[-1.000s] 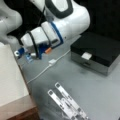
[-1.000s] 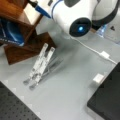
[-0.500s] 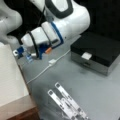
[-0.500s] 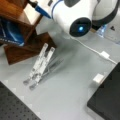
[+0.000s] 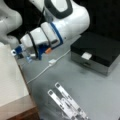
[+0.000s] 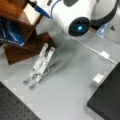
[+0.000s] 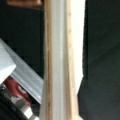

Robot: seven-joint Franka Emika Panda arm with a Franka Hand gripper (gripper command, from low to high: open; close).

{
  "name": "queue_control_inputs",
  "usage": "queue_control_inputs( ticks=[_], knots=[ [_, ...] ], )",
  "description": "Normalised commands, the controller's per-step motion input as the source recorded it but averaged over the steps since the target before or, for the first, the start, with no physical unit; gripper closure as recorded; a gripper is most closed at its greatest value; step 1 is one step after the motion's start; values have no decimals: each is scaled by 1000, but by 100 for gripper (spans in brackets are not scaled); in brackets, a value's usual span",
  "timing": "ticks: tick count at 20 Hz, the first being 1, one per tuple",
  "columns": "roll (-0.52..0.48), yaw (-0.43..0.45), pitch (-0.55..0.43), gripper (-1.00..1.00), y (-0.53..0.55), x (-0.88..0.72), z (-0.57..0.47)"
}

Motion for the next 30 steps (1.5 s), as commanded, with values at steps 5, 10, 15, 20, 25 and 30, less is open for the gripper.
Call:
queue_control_inputs(
  ticks=[5, 10, 15, 20, 25, 30],
  knots=[
    [-47, 29, 53, -100, -216, 26, 87],
    [-23, 53, 30, -100, -87, 9, 51],
    [-9, 66, 25, 100, -21, -2, 30],
    [7, 86, 20, 100, -35, 3, 21],
    [-6, 107, 25, 100, -31, 21, 15],
    [2, 108, 26, 100, -17, 19, 14]
  ],
)
